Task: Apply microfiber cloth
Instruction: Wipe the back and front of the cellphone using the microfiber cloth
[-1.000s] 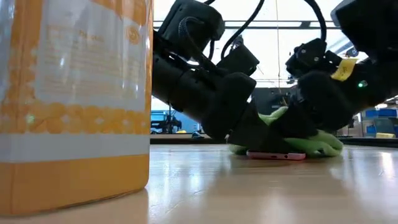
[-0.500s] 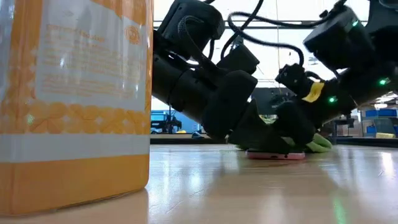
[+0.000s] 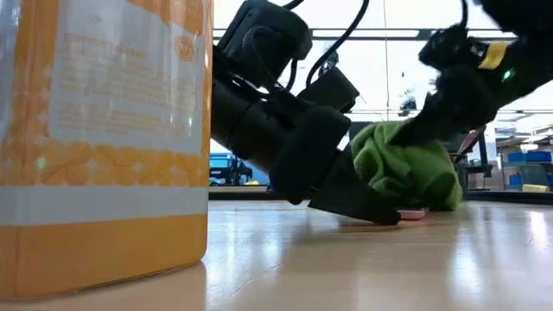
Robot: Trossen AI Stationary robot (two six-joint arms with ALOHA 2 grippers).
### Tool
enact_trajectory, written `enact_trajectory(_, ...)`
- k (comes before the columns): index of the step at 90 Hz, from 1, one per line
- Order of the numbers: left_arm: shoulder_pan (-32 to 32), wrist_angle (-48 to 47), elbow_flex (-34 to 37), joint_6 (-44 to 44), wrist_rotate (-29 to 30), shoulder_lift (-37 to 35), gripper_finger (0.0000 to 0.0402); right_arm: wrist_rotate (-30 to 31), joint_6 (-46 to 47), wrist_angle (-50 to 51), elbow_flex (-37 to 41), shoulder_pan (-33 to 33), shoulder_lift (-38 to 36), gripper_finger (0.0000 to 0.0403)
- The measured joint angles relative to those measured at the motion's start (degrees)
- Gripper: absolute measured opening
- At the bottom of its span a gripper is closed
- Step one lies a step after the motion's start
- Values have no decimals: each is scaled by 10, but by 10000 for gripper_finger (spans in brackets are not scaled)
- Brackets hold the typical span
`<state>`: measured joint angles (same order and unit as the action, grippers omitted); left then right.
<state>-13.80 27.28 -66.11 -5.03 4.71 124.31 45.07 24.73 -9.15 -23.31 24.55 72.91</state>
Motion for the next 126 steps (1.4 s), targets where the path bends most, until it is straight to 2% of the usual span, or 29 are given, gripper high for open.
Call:
enact_trajectory(10,1,-1,-2,22,3,-25,22,48,73,66,2,19,-14,0)
enact_trajectory(19,6,69,-7,50,16,-33,22,105,172,147,8,31,-23,0)
enact_trajectory(29,21,119,-7,58,19,-13,22,124,257,155,28,41,-22,0)
enact_trajectory(48,45,128,-6,28,20,41,22,110,265,-38,78,63,41,0)
enact_trajectory(64,46,143,-9,6,20,65,22,41,201,-211,74,63,130,0)
enact_trajectory(78,46,130,-9,0,20,65,22,3,191,-264,32,63,228,0)
enact_trajectory(94,46,126,-7,0,19,63,22,16,169,-351,-3,58,314,0)
enact_trajectory(110,44,122,-6,0,19,60,22,63,217,-358,8,49,331,0)
enact_trajectory(126,42,117,-7,0,19,60,22,100,219,-353,58,27,308,0)
